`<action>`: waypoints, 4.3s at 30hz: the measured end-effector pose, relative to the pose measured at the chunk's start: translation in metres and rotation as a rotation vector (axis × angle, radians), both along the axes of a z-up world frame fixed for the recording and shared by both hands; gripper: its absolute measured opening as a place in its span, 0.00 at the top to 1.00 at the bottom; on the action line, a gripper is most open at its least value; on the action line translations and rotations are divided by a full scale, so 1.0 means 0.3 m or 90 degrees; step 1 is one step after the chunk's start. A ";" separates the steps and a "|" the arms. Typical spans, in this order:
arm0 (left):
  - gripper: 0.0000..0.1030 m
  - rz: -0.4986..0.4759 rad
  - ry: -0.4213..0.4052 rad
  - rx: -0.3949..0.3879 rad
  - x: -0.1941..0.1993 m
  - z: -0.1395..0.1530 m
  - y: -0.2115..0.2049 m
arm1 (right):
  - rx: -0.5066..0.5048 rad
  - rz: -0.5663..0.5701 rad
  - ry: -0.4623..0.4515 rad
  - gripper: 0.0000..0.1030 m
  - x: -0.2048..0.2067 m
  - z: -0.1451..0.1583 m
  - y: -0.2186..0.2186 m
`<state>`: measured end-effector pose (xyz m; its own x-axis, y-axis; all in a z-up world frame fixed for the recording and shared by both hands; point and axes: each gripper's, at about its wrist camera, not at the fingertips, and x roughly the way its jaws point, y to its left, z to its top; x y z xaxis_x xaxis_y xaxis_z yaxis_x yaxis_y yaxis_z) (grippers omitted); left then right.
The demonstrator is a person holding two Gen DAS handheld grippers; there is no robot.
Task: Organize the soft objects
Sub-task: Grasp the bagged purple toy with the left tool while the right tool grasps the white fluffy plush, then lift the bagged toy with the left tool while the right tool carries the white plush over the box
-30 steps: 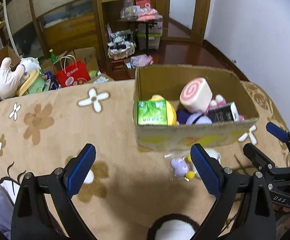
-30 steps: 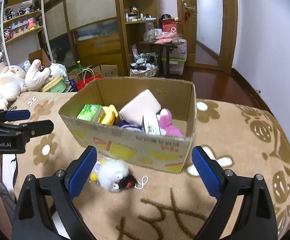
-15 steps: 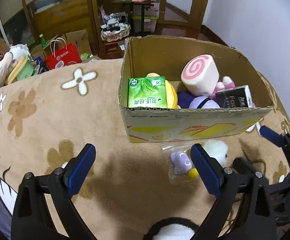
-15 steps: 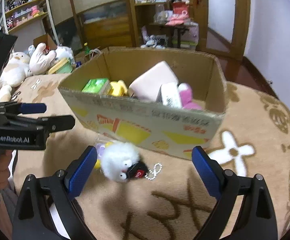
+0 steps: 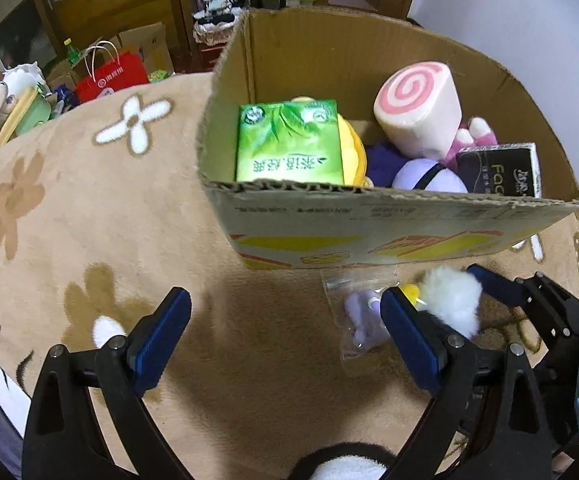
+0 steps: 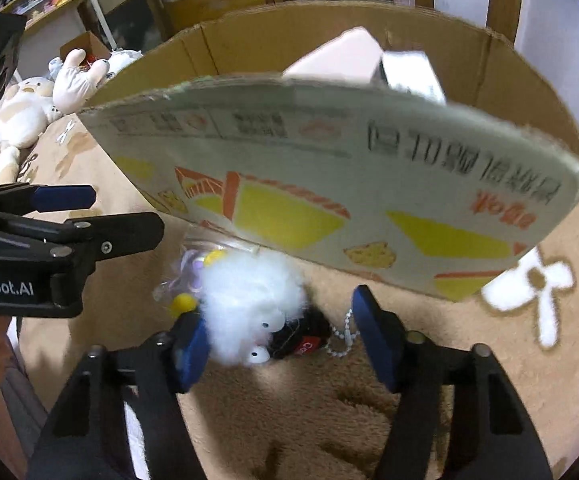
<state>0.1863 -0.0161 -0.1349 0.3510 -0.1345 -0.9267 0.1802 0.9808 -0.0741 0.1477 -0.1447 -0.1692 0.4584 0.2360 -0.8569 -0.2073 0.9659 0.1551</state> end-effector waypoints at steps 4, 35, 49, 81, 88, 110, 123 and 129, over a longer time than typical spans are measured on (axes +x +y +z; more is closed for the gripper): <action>0.08 -0.005 0.015 -0.016 0.014 -0.030 -0.014 | 0.001 0.009 0.008 0.50 0.009 -0.006 0.004; 0.08 -0.034 0.068 -0.060 0.052 -0.123 -0.115 | -0.028 -0.015 0.019 0.52 -0.060 -0.012 -0.084; 0.15 -0.038 0.085 -0.059 0.036 -0.149 -0.116 | -0.020 -0.030 0.024 0.52 -0.089 -0.007 -0.099; 0.58 -0.007 -0.089 -0.008 -0.308 0.061 -0.102 | 0.020 -0.092 -0.085 0.56 -0.169 0.167 -0.160; 0.58 -0.019 -0.196 -0.029 -0.325 0.258 -0.031 | 0.034 -0.086 -0.158 0.56 -0.187 0.295 -0.153; 0.58 -0.033 -0.447 -0.001 -0.225 0.572 -0.035 | 0.031 -0.099 -0.321 0.56 -0.126 0.569 -0.199; 0.57 -0.044 -0.456 0.003 -0.092 0.546 -0.075 | 0.041 -0.116 -0.346 0.55 -0.022 0.547 -0.218; 0.57 -0.051 -0.413 0.007 -0.026 0.444 -0.090 | 0.028 -0.105 -0.333 0.55 0.016 0.484 -0.209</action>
